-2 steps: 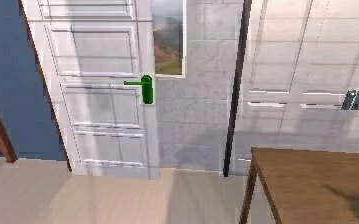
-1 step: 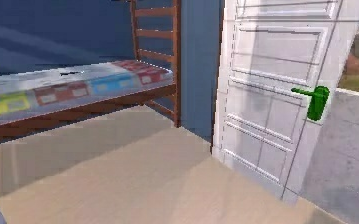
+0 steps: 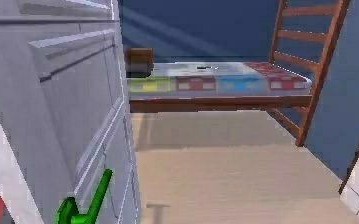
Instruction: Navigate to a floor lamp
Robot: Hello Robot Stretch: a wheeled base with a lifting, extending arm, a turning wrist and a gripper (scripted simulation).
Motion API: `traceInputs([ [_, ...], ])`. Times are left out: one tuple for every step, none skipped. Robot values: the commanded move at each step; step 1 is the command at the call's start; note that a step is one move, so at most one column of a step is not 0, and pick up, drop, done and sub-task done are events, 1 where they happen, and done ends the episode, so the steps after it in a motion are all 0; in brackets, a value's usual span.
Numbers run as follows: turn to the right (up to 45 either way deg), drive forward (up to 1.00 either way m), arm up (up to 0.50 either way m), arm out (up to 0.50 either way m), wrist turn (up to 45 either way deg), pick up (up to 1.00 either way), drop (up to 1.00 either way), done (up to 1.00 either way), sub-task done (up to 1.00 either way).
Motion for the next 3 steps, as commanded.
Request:
traceInputs([
  [0.0, 1.0, 0.0, 0.0, 0.0, 0.0, 0.0, 0.0, 0.0],
  [-3.0, 0.0, 0.0, 0.0, 0.0, 0.0, 0.0, 0.0, 0.0],
  [45.0, 0.0, 0.0, 0.0, 0.0, 0.0, 0.0, 0.0, 0.0],
])
